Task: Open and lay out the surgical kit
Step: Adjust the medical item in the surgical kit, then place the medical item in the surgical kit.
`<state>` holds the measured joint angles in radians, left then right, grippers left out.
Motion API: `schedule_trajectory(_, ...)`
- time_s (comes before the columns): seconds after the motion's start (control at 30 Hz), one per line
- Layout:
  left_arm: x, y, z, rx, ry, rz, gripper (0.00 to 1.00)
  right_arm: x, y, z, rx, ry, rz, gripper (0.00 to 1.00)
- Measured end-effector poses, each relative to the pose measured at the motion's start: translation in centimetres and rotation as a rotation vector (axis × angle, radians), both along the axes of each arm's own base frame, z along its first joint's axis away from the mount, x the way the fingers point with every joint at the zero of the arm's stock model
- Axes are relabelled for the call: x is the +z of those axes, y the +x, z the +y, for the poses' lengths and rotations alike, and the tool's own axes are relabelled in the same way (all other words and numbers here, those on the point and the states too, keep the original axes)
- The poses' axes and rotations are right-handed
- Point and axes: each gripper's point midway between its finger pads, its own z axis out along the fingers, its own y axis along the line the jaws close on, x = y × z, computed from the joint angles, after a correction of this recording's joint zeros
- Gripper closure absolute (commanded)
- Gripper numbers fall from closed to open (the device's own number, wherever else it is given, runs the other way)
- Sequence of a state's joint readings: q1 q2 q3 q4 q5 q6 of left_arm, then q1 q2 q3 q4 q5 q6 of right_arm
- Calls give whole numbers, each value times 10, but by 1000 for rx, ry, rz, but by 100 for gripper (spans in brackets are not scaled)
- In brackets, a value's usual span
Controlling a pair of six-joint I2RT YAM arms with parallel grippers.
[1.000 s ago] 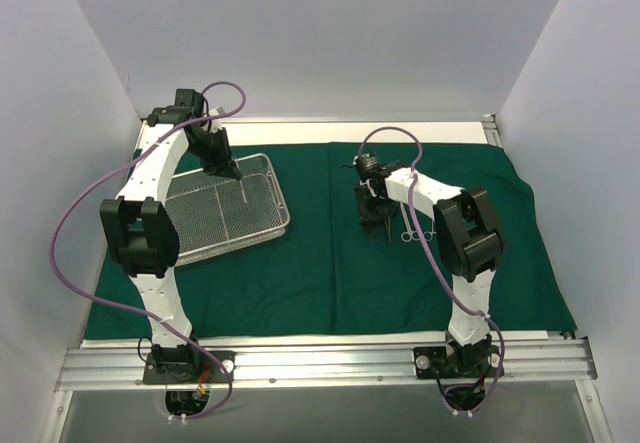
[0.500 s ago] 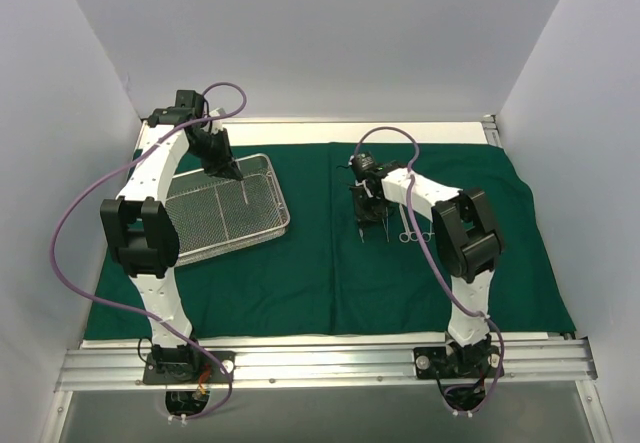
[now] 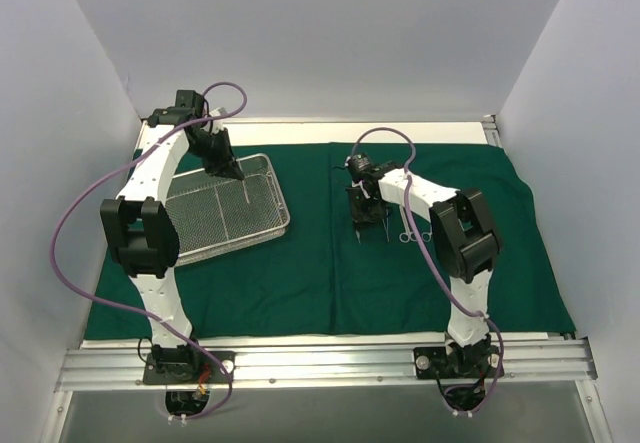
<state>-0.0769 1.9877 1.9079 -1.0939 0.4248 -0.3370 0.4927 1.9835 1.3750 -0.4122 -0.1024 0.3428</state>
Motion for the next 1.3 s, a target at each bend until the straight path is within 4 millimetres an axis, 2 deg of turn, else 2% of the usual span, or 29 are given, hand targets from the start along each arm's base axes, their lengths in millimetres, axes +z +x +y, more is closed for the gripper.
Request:
schedule_trajectory(0.03,0,0,0,0,-1,0,98,0,0,0,-1,1,0,77)
schedule_trajectory(0.13,1,1,-2,-5,-10,-7,98,0,1,0,-3,-4,-1,68)
schedule_trajectory(0.27,6,4,-12,-30,-51,-29,98,3,3,-7,-4,-39,-7,63)
schedule_trajectory(0.33,9,5,-23,-56,-89,-47,98,13,8,-10,7,-63,-23,59)
schedule_trajectory(0.47,19,6,-56,-126,-204,-88,98,56,35,-2,22,-31,-105,57)
schedule_trajectory(0.57,31,5,-86,-171,-342,-122,98,99,49,18,65,129,-178,59)
schedule_trajectory(0.67,44,4,-111,-187,-518,-175,98,146,48,42,136,350,-230,58)
schedule_trajectory(0.73,54,5,-122,-190,-618,-211,98,179,47,56,182,484,-266,55)
schedule_trajectory(0.87,79,9,-135,-214,-771,-279,98,219,44,79,269,659,-296,53)
schedule_trajectory(1.07,107,-5,-157,-277,-924,-316,98,238,25,98,357,804,-247,54)
schedule_trajectory(1.2,130,-20,-173,-358,-990,-356,98,244,16,103,399,851,-220,56)
schedule_trajectory(1.3,141,-27,-177,-398,-1020,-377,98,246,12,104,417,869,-209,60)
